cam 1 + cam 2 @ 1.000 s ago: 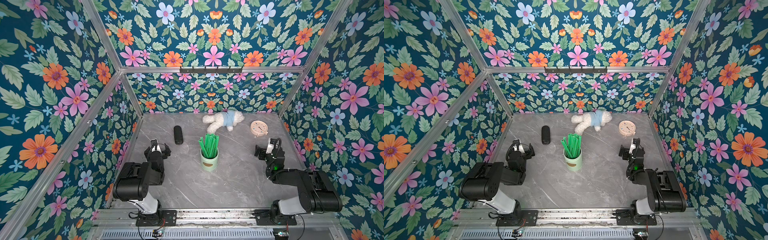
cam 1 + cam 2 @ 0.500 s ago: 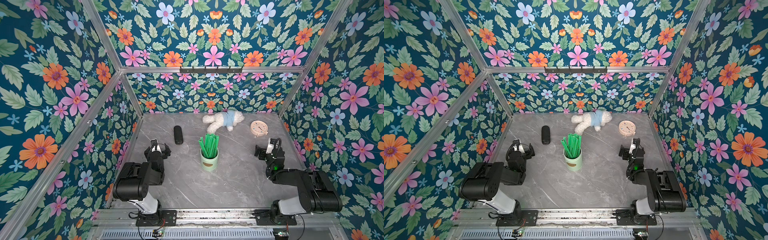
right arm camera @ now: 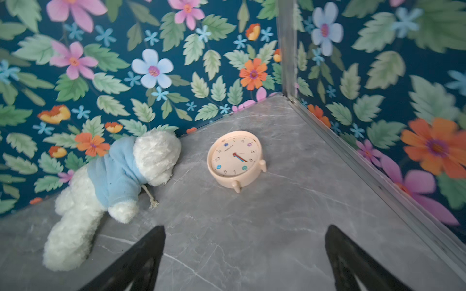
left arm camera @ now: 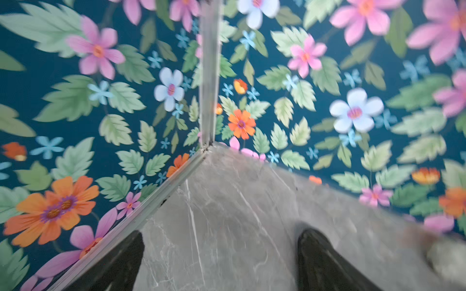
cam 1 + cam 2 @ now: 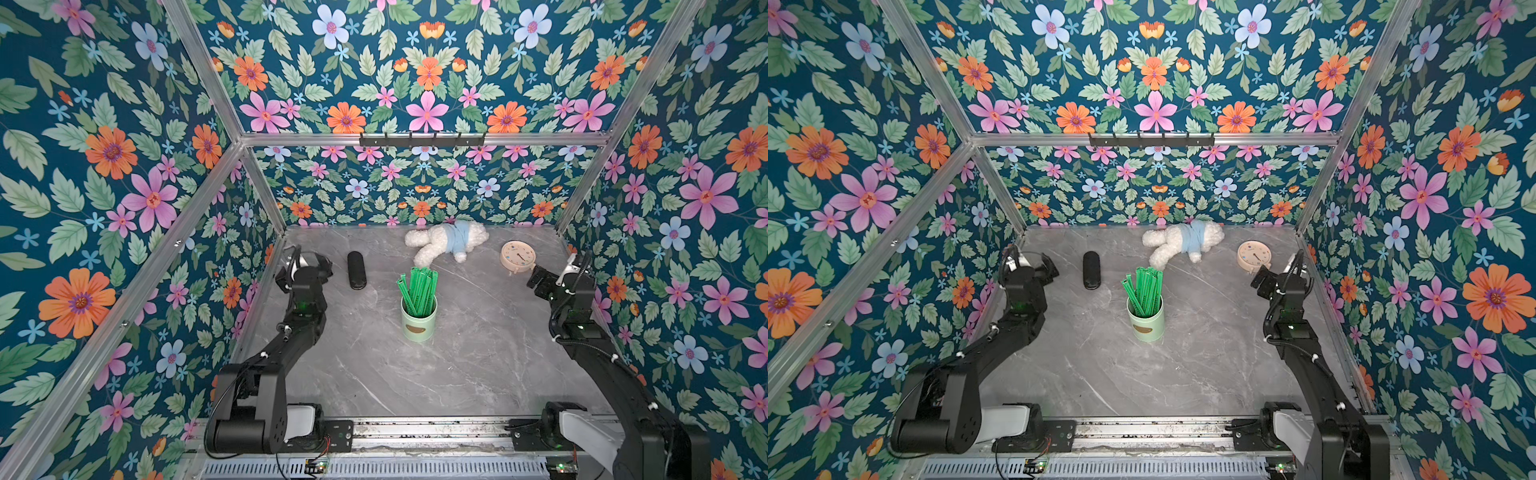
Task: Take the straws out of the storage container
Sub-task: Pick up the straw from the container.
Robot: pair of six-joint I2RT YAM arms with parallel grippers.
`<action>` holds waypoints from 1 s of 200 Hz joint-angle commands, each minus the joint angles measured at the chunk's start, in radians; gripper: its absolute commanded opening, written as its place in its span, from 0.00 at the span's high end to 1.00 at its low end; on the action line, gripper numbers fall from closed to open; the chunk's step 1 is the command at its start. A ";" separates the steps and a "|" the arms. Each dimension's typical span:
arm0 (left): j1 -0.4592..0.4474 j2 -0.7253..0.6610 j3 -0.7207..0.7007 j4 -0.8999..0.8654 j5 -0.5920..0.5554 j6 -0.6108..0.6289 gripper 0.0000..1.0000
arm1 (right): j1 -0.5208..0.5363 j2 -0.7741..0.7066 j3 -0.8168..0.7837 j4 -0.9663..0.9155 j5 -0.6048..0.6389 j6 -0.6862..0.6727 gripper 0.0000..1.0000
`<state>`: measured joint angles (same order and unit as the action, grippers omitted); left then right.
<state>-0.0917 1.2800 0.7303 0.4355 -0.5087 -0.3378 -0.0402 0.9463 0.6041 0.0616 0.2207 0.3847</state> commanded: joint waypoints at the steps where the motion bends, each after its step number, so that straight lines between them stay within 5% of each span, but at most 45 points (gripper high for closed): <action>1: 0.004 -0.025 0.074 -0.476 -0.023 -0.262 0.00 | -0.004 -0.108 -0.021 -0.267 -0.043 0.100 0.01; 21: -0.006 -0.027 0.119 -0.482 0.193 -0.224 0.00 | -0.003 -0.198 -0.023 -0.323 -0.100 0.091 0.01; 62: -0.078 0.019 0.281 -0.616 0.273 -0.219 0.00 | 0.017 -0.157 0.153 -0.495 -0.211 0.043 0.01; 114: -0.175 0.087 0.452 -0.743 0.276 -0.154 0.00 | 0.356 0.030 0.436 -0.672 -0.122 -0.122 0.01; 129: -0.191 0.107 0.490 -0.764 0.299 -0.120 0.00 | 0.420 0.065 0.493 -0.706 -0.150 -0.135 0.08; 163: -0.208 0.096 0.452 -0.729 0.304 -0.095 0.00 | 0.515 0.074 0.508 -0.702 -0.242 -0.110 0.43; 200: -0.214 0.077 0.415 -0.693 0.361 -0.079 0.00 | 0.561 0.109 0.482 -0.658 -0.347 -0.097 0.59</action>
<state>-0.3012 1.3716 1.1576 -0.2897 -0.1745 -0.4385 0.4999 1.0313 1.0954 -0.6106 -0.0494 0.2821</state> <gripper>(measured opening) 0.996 0.432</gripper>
